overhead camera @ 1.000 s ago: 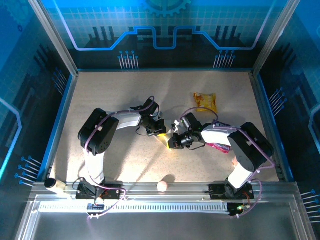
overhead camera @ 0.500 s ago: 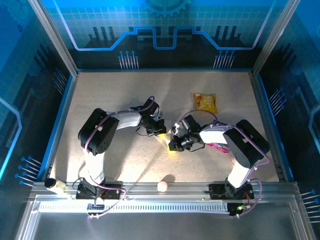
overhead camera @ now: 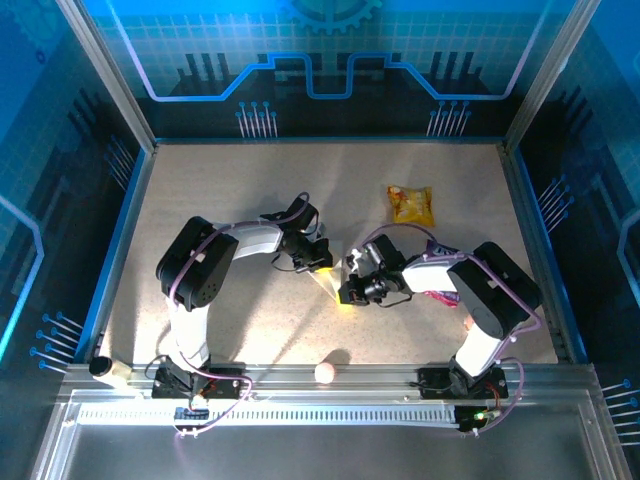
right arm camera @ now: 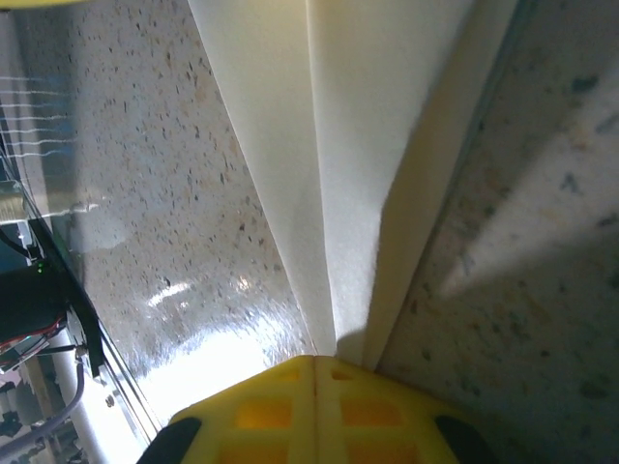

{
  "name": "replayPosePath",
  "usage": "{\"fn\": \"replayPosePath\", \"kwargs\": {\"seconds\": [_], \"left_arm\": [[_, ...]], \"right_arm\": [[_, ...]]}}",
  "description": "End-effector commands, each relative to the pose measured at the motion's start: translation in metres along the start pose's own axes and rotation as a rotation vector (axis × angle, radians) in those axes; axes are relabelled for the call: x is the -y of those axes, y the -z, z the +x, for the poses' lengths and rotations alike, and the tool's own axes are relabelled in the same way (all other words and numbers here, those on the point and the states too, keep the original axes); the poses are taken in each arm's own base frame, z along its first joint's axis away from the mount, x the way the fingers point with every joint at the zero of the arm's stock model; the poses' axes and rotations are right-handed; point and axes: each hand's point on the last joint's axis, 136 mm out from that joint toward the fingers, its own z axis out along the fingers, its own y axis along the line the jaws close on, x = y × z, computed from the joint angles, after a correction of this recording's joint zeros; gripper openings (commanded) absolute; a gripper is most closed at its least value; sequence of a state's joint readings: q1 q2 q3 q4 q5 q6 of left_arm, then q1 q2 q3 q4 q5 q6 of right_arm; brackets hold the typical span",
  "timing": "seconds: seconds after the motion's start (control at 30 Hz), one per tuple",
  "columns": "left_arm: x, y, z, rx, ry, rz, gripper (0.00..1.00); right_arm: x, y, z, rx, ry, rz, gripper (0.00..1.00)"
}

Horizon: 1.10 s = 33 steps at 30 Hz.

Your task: Fold a paper plane with a square sheet of paper (fold left side to right side)

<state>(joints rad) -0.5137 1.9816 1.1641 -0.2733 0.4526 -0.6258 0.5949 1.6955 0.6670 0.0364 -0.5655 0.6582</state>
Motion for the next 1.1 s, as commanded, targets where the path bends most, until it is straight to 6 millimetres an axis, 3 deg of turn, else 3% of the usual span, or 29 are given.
{"fn": "replayPosePath", "kwargs": {"seconds": [0.0,0.17,0.33,0.6,0.77,1.07], "left_arm": [[-0.044,-0.013,0.019,-0.052,0.058,-0.152,0.05],[-0.042,-0.012,0.018,-0.05,0.056,-0.148,0.04],[-0.042,-0.012,0.019,-0.052,0.055,-0.148,0.04],[-0.042,-0.012,0.019,-0.054,0.057,-0.149,0.04],[-0.041,-0.011,0.019,-0.05,0.057,-0.149,0.04],[-0.042,-0.011,0.02,-0.046,0.06,-0.149,0.04]], "right_arm": [[0.006,0.005,0.029,-0.077,-0.055,0.025,0.0],[-0.017,0.029,0.023,-0.029,-0.002,-0.006,0.0],[-0.034,0.048,0.002,0.032,0.043,-0.044,0.0],[-0.038,0.027,-0.049,0.069,0.039,-0.025,0.0],[-0.028,0.012,-0.058,0.049,0.03,0.01,0.0],[-0.003,-0.004,-0.047,-0.002,0.003,0.092,0.0]]}}
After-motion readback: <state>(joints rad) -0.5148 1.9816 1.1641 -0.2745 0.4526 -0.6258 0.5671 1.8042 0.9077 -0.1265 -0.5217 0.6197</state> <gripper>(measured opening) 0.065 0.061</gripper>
